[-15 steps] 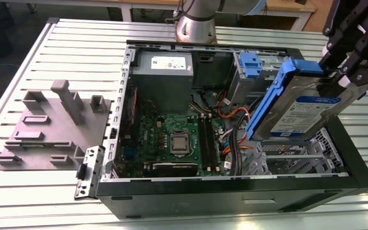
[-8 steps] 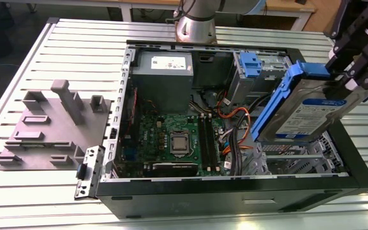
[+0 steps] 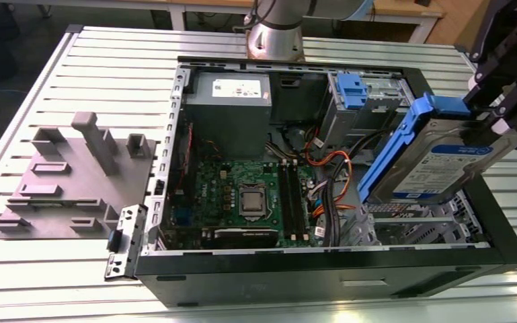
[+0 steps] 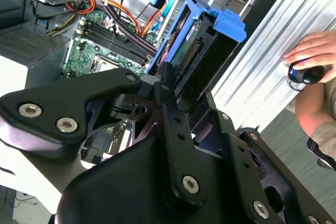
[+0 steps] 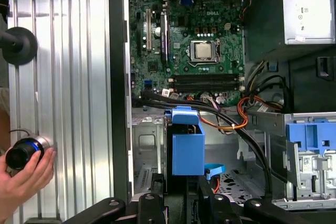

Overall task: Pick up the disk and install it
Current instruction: 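Pick up the disk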

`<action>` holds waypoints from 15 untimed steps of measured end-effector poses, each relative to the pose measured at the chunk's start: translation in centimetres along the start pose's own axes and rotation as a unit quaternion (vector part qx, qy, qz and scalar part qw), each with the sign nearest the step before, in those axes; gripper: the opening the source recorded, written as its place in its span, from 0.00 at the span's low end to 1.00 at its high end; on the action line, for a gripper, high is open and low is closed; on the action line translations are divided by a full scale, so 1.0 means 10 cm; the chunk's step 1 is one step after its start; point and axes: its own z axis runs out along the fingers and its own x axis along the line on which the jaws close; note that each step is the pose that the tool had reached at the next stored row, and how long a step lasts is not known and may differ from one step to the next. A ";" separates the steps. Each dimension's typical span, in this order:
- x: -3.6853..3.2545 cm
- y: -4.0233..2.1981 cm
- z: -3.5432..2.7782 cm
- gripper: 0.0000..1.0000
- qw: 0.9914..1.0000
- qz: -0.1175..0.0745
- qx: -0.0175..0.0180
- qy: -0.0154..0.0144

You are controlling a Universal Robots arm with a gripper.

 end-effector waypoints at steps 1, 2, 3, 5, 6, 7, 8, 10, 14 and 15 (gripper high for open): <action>0.002 -0.009 0.004 0.35 1.000 0.000 0.000 0.000; 0.005 -0.017 0.010 0.35 1.000 0.000 0.000 0.000; 0.008 -0.027 0.015 0.35 1.000 0.000 0.000 0.000; 0.013 -0.048 0.026 0.35 1.000 0.000 0.000 0.000; 0.016 -0.059 0.031 0.35 1.000 0.000 0.000 0.000; 0.019 -0.069 0.036 0.35 1.000 0.000 0.000 0.000; 0.022 -0.079 0.041 0.35 1.000 0.000 0.000 0.000; 0.028 -0.097 0.051 0.35 1.000 0.000 0.000 0.000; 0.035 -0.126 0.070 0.35 1.000 0.000 0.000 0.000; 0.036 -0.133 0.074 0.35 1.000 0.000 0.000 0.000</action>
